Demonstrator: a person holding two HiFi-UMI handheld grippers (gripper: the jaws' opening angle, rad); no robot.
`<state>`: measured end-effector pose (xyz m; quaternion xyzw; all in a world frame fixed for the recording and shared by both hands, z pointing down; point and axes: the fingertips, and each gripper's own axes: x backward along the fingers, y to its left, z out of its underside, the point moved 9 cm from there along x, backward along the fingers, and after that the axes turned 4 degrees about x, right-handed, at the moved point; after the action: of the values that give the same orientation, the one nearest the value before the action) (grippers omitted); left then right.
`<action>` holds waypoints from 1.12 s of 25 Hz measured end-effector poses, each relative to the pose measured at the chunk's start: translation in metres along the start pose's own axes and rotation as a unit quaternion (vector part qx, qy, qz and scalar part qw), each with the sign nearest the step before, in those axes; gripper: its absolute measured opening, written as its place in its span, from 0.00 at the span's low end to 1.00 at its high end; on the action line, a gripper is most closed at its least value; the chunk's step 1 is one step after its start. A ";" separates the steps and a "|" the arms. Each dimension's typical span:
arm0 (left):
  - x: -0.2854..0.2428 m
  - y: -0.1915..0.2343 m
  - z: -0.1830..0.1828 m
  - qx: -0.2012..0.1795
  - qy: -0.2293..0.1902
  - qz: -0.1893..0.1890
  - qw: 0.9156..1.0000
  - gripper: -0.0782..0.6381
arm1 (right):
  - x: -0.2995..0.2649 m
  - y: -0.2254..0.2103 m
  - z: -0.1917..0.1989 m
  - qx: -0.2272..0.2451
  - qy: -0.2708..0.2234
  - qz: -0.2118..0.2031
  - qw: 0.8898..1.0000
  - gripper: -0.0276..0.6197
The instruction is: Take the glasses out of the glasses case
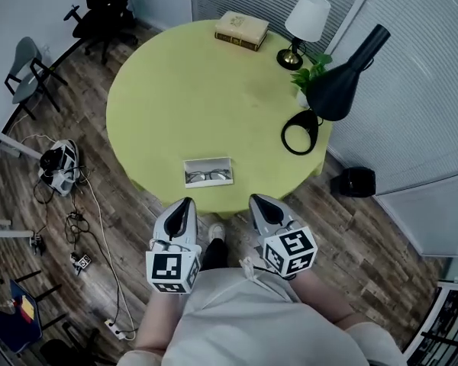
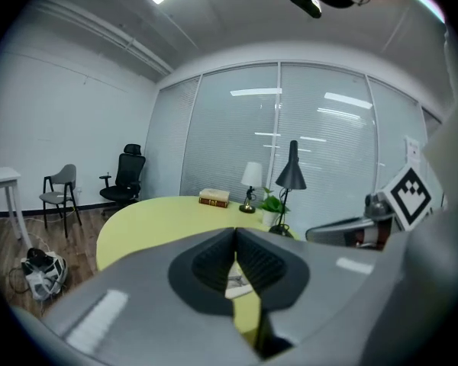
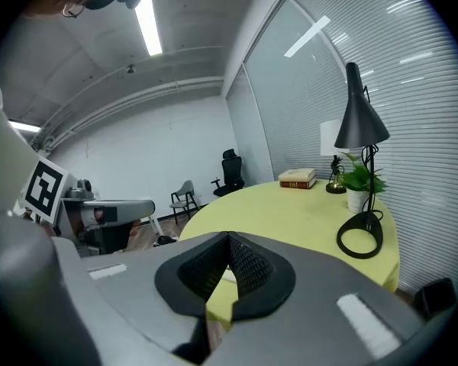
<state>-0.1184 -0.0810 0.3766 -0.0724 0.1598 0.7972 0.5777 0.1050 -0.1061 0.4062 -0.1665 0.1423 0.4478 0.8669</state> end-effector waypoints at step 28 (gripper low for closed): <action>-0.180 0.085 0.073 -0.079 0.218 0.111 0.966 0.12 | -0.154 -0.077 0.024 -0.053 0.087 0.015 0.995 0.04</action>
<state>-0.1357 -0.2416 0.5132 -0.2716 0.2257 0.8312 0.4294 0.0849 -0.2499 0.5012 -0.2487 0.1953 0.4519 0.8342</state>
